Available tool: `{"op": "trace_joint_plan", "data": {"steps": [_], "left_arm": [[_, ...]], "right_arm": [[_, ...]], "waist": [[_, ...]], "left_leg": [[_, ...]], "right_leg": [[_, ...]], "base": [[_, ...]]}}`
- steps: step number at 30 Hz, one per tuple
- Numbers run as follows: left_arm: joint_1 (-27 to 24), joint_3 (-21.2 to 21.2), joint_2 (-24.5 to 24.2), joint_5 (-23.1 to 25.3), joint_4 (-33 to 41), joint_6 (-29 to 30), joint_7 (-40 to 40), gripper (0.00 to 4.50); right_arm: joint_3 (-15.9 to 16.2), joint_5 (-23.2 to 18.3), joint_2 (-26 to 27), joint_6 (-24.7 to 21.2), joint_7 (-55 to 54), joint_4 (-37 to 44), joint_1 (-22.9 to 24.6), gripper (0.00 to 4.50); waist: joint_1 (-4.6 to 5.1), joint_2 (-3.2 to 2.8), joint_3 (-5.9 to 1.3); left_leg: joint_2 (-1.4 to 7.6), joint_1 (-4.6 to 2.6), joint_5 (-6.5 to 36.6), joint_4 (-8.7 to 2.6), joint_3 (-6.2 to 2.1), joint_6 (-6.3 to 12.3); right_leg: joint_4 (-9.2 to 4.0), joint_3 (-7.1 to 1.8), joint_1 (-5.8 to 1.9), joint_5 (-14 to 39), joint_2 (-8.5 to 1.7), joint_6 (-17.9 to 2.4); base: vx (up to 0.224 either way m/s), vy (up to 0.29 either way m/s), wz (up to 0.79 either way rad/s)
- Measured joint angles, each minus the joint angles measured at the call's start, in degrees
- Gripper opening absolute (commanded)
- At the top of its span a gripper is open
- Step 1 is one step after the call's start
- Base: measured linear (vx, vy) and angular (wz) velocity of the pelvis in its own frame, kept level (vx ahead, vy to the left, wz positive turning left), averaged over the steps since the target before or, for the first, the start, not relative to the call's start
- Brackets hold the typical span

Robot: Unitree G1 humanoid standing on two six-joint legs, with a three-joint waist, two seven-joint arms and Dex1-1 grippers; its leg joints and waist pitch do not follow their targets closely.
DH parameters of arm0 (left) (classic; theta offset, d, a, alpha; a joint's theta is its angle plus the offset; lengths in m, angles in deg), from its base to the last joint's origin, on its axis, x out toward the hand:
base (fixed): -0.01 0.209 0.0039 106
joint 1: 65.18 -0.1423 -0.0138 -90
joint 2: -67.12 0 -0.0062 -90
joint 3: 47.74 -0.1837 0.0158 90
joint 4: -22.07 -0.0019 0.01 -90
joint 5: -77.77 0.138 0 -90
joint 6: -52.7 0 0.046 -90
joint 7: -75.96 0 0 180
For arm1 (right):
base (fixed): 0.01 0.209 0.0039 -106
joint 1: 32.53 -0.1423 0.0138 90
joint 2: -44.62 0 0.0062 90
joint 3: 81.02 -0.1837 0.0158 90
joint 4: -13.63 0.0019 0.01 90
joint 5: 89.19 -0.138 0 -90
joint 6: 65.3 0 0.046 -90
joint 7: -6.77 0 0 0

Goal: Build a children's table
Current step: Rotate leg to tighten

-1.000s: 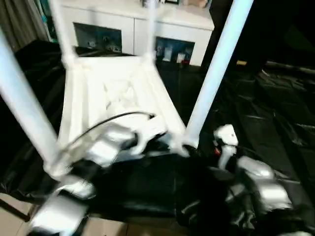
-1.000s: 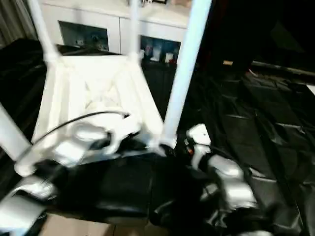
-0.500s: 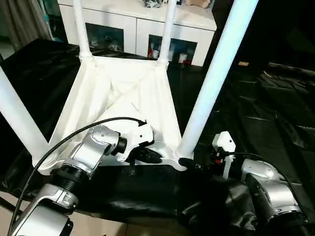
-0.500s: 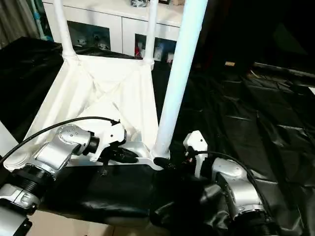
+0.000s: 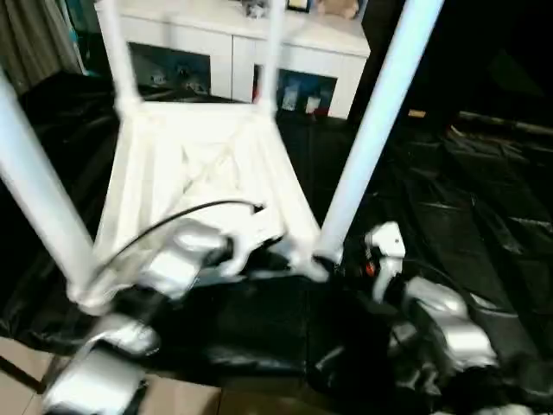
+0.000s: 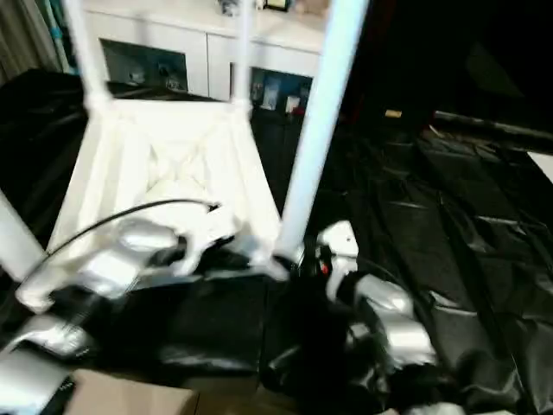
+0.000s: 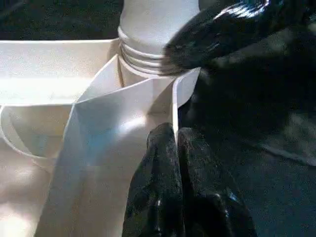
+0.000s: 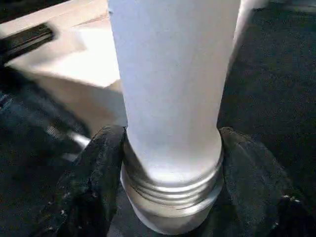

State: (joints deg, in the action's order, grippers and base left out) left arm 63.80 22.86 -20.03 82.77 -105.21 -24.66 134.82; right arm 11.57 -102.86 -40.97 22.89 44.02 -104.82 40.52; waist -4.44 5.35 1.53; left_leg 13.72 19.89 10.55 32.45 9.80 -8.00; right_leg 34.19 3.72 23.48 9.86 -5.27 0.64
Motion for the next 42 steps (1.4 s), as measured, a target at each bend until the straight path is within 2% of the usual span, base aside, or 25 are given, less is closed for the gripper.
{"op": "trace_joint_plan", "data": {"steps": [4,8,13,14,16,19,22,30,36,37,42], "left_arm": [[2.32,0.54,3.58,0.97,-3.8,0.66,-5.98,0.0],[5.19,1.57,7.94,2.0,-9.03,0.94,-13.71,0.0],[5.45,1.47,8.32,2.21,-9.29,0.53,-14.04,0.0],[5.41,1.44,8.14,2.22,-9.23,0.39,-13.49,0.0],[5.31,1.39,7.73,2.22,-9.16,-0.09,-12.27,0.0],[5.01,1.22,6.84,2.16,-8.85,-0.83,-9.98,0.0],[3.56,0.58,4.58,1.68,-6.62,-2.43,-5.46,0.0],[-0.59,-0.96,-1.86,-0.2,-0.63,-6.7,7.4,0.0],[-2.46,-0.84,-4.03,-0.9,2.56,-6.61,11.42,0.0],[-2.61,-0.84,-4.17,-0.94,2.86,-6.59,11.74,0.0],[-3.1,-0.85,-4.55,-1.14,3.97,-6.22,12.46,0.0]], "right_arm": [[-1.65,0.92,2.66,0.55,-7.89,-2.39,-1.87,2.64],[-3.66,2.25,7.23,2.99,-19.78,-7.69,-5.77,2.64],[-3.91,3.02,7.73,5.42,-20.64,-8.37,-5.57,2.64],[-4.32,2.77,7.66,5.59,-19.33,-8.25,-5.29,2.64],[-4.49,2.04,7.19,5.75,-17.02,-7.96,-4.73,3.33],[-3.98,1.27,5.38,5.61,-12.36,-7.03,-3.59,3.46],[-0.74,1.15,0.02,3.73,-4.93,-3.23,-1.46,3.77],[2.26,-1.03,-7.62,0.33,11.64,6.32,3.68,3.77],[3.05,-2.36,-8.44,-0.79,15.38,8.35,4.64,3.77],[3.05,-2.36,-8.44,-1.12,15.79,8.57,4.78,3.5],[3.11,-2.37,-8.42,-1.85,16.39,8.77,5.18,3.06]], "waist": [[-0.05,-0.08,-0.04],[0.04,-0.13,-0.06],[-0.13,-0.16,-0.06],[-0.2,-0.15,-0.06],[-0.34,-0.16,-0.06],[-0.51,-0.16,-0.05],[-0.61,-0.2,-0.02],[-1.02,-0.13,0.0],[-0.99,-0.1,0.01],[-1.0,-0.1,0.01],[-1.03,-0.1,0.01]], "left_leg": [[-0.01,0.05,0.0,0.01,0.0,-0.01],[-0.03,0.1,-0.01,0.02,0.01,-0.02],[-0.03,0.11,0.0,0.01,0.03,0.0],[-0.03,0.11,0.0,0.0,0.03,0.0],[-0.02,0.1,0.0,-0.02,0.03,0.0],[-0.01,0.08,0.0,-0.05,0.03,0.0],[-0.01,0.08,0.0,-0.06,0.03,0.0],[0.01,0.09,0.0,-0.08,0.02,0.0],[0.01,0.09,0.0,-0.08,0.02,0.0],[0.01,0.1,0.0,-0.09,0.02,0.0],[0.01,0.1,0.0,-0.1,0.03,0.01]], "right_leg": [[0.0,0.0,0.0,-0.03,0.0,-0.02],[-0.01,-0.03,0.07,-0.14,0.01,-0.21],[-0.03,-0.05,0.06,0.0,0.01,-0.13],[-0.04,-0.04,0.06,0.01,0.01,-0.14],[-0.04,-0.04,0.06,0.02,0.02,-0.14],[-0.03,-0.03,0.06,0.01,0.02,-0.15],[-0.03,-0.02,0.05,0.01,0.01,-0.15],[-0.05,0.0,0.01,0.02,-0.01,-0.14],[-0.06,0.0,0.01,0.17,-0.01,0.1],[-0.06,0.01,0.01,0.17,-0.01,0.07],[-0.06,0.0,0.01,0.19,-0.01,-0.05]], "base": [[0.0,0.0,0.0],[0.0,0.0,0.0],[0.0,0.0,0.0],[0.0,0.0,0.0],[0.0,0.0,0.0],[0.0,0.0,0.0],[0.0,0.0,0.0],[0.0,0.0,0.0],[0.0,0.0,0.0],[0.0,0.0,0.0],[0.0,0.0,0.0]]}}
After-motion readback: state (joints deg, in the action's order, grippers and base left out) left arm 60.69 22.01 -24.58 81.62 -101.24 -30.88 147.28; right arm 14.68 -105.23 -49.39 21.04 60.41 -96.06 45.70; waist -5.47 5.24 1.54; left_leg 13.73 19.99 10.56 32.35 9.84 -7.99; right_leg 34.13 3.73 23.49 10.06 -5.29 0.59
